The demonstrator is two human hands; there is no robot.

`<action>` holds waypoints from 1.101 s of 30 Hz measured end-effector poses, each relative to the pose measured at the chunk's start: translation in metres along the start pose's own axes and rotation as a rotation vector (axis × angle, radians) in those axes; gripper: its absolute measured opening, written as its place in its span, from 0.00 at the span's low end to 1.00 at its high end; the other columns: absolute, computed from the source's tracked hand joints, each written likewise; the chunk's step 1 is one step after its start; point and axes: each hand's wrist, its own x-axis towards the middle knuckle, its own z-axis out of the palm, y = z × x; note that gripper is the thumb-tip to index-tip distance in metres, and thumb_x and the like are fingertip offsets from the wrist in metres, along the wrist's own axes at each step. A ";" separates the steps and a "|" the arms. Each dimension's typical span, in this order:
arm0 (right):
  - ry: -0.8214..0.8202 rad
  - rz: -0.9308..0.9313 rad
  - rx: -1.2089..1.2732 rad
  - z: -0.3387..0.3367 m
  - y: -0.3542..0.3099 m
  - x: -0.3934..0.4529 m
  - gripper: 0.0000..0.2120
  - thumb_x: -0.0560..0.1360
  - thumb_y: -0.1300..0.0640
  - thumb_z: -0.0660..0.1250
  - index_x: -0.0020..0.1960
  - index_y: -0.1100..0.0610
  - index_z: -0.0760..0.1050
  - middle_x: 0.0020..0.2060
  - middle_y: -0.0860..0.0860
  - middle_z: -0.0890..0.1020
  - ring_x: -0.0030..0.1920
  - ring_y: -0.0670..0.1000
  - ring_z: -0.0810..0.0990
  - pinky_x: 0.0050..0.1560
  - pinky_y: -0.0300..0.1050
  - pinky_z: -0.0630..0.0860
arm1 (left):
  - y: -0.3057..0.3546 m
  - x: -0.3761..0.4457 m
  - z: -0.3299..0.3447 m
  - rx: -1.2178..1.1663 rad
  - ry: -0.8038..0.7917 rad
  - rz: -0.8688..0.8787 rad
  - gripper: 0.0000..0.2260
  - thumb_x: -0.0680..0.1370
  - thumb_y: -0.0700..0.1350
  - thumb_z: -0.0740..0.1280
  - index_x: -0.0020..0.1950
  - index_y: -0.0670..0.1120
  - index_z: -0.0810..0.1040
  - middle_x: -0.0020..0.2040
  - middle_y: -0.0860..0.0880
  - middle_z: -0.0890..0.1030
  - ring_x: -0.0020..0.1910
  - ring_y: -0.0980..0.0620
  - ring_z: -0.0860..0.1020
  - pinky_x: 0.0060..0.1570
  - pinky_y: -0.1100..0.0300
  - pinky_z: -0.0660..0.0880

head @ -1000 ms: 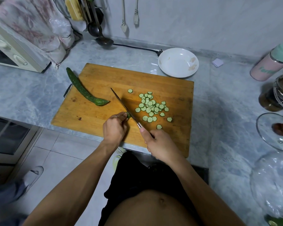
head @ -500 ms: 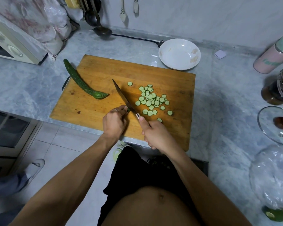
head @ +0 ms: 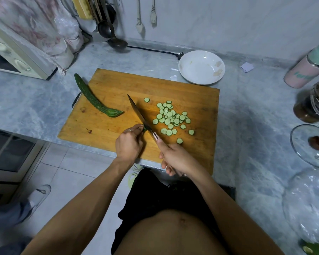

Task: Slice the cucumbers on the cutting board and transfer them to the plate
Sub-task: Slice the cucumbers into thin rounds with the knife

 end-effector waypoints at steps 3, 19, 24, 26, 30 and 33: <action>0.018 -0.018 -0.038 0.002 0.004 -0.004 0.29 0.80 0.34 0.50 0.42 0.57 0.74 0.29 0.51 0.75 0.24 0.49 0.72 0.29 0.42 0.70 | -0.003 0.000 0.000 -0.006 -0.023 -0.003 0.15 0.74 0.39 0.68 0.59 0.50 0.83 0.61 0.54 0.80 0.55 0.48 0.81 0.48 0.56 0.78; 0.203 -0.241 -0.184 0.000 0.010 -0.025 0.32 0.82 0.36 0.48 0.36 0.57 0.74 0.28 0.51 0.74 0.29 0.50 0.73 0.33 0.45 0.69 | -0.014 0.008 0.003 -0.049 -0.054 -0.022 0.17 0.72 0.36 0.67 0.59 0.47 0.82 0.58 0.48 0.82 0.55 0.48 0.81 0.60 0.58 0.75; 0.188 -0.233 -0.199 0.001 0.011 -0.025 0.30 0.81 0.35 0.47 0.37 0.55 0.73 0.29 0.50 0.73 0.30 0.49 0.72 0.34 0.43 0.69 | -0.016 0.008 0.007 -0.071 -0.056 -0.063 0.16 0.73 0.37 0.68 0.59 0.48 0.83 0.54 0.47 0.84 0.53 0.48 0.82 0.59 0.57 0.76; 0.173 -0.227 -0.190 0.000 0.011 -0.025 0.31 0.81 0.35 0.46 0.37 0.56 0.73 0.28 0.51 0.74 0.28 0.50 0.73 0.31 0.43 0.69 | -0.016 0.008 0.008 -0.072 -0.048 -0.055 0.16 0.73 0.37 0.68 0.59 0.47 0.83 0.55 0.47 0.84 0.53 0.48 0.82 0.60 0.57 0.76; 0.143 -0.192 -0.167 0.001 0.009 -0.022 0.33 0.81 0.35 0.46 0.37 0.58 0.73 0.26 0.54 0.73 0.23 0.53 0.74 0.26 0.41 0.70 | -0.013 0.008 0.009 -0.084 -0.046 -0.080 0.18 0.72 0.35 0.66 0.60 0.46 0.82 0.58 0.48 0.82 0.55 0.50 0.81 0.62 0.62 0.72; 0.155 -0.213 -0.213 0.007 0.006 -0.012 0.31 0.82 0.36 0.45 0.37 0.56 0.72 0.27 0.54 0.74 0.25 0.53 0.75 0.26 0.41 0.69 | -0.012 0.008 0.009 -0.088 -0.053 -0.086 0.18 0.72 0.34 0.66 0.60 0.46 0.82 0.58 0.47 0.82 0.56 0.48 0.81 0.63 0.58 0.74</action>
